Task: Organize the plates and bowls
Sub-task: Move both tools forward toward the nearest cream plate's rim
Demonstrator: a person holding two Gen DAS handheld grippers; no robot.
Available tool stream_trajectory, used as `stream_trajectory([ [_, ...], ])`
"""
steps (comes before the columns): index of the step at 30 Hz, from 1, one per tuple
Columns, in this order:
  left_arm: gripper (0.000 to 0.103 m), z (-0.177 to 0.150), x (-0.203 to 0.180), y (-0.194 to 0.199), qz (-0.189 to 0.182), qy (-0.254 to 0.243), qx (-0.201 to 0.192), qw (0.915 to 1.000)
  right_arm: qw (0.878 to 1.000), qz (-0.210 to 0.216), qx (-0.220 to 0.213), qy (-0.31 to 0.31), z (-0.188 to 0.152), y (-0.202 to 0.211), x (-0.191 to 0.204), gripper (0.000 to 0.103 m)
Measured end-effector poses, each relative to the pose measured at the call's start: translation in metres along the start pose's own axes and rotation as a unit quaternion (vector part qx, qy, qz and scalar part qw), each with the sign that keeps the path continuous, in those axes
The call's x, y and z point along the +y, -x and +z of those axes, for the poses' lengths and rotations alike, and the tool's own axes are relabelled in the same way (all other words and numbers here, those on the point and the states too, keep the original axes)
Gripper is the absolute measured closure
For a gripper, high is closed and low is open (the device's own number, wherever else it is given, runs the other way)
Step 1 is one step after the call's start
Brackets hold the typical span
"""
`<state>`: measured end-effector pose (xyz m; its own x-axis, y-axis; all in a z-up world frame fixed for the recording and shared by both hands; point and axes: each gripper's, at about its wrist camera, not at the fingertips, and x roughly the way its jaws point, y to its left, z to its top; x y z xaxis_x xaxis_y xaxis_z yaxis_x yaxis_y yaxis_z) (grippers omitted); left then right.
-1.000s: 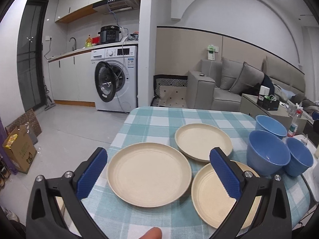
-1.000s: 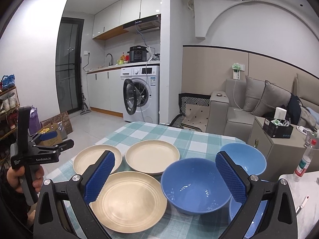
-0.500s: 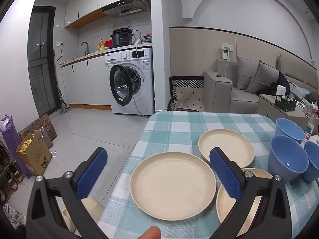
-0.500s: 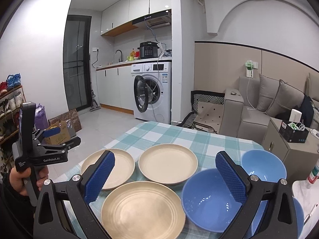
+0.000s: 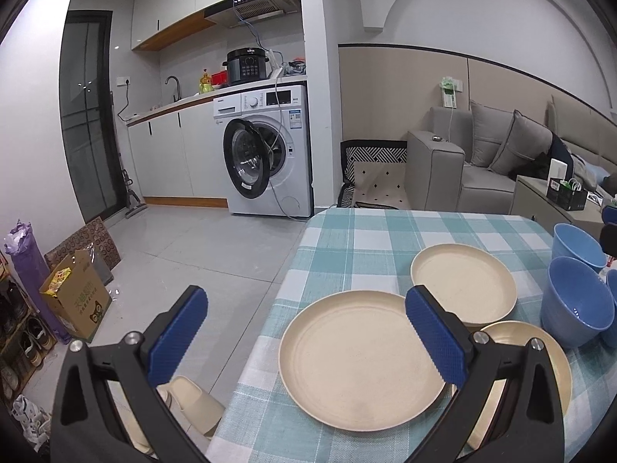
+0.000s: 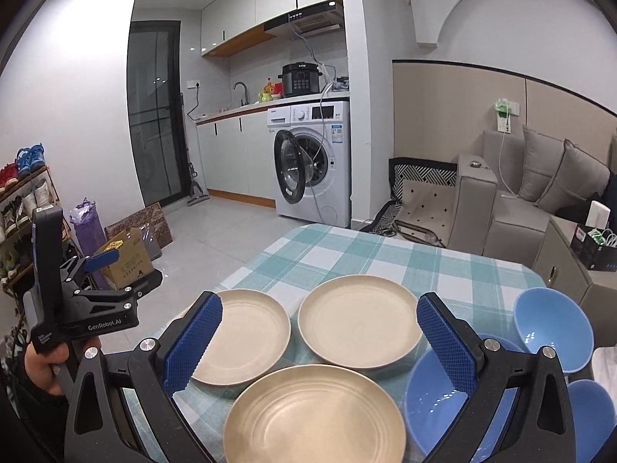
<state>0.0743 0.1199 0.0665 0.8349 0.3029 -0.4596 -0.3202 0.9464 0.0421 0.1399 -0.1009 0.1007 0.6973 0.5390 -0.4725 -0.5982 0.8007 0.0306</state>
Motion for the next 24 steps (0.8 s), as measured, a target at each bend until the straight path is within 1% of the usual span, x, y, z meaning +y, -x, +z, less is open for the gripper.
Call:
stream_trajectory([
  [3,0.0,-0.002,0.002,-0.006,0.004,-0.002,0.009,0.9999,1.0,0.003,0.014,0.001,0.001,-0.014,0.005,0.0],
  [7,0.0,-0.007,0.0,-0.015,-0.007,-0.011,0.02,0.9997,0.999,0.014,0.029,-0.002,0.001,-0.031,0.009,0.0],
  [9,0.0,-0.009,-0.001,-0.02,-0.006,-0.016,0.025,0.9995,0.999,0.012,0.039,0.002,0.0,-0.041,0.011,0.0],
  [13,0.0,-0.015,0.003,-0.033,-0.022,-0.003,0.043,0.9988,0.998,0.011,0.064,0.005,-0.004,-0.061,0.015,0.0],
  [15,0.0,-0.019,0.005,-0.038,-0.018,0.001,0.05,0.9986,0.997,0.015,0.077,-0.001,-0.007,-0.071,0.014,0.0],
  [18,0.0,-0.026,0.009,-0.046,-0.022,0.016,0.061,0.9978,0.996,0.014,0.092,-0.005,-0.01,-0.083,0.014,0.0],
  [21,0.0,-0.033,0.013,-0.057,-0.027,0.025,0.083,0.9959,0.995,0.01,0.102,0.0,-0.012,-0.092,0.013,0.0],
  [24,0.0,-0.034,0.013,-0.061,-0.028,0.021,0.09,0.9953,0.994,0.009,0.106,-0.002,-0.015,-0.098,0.012,0.0],
])
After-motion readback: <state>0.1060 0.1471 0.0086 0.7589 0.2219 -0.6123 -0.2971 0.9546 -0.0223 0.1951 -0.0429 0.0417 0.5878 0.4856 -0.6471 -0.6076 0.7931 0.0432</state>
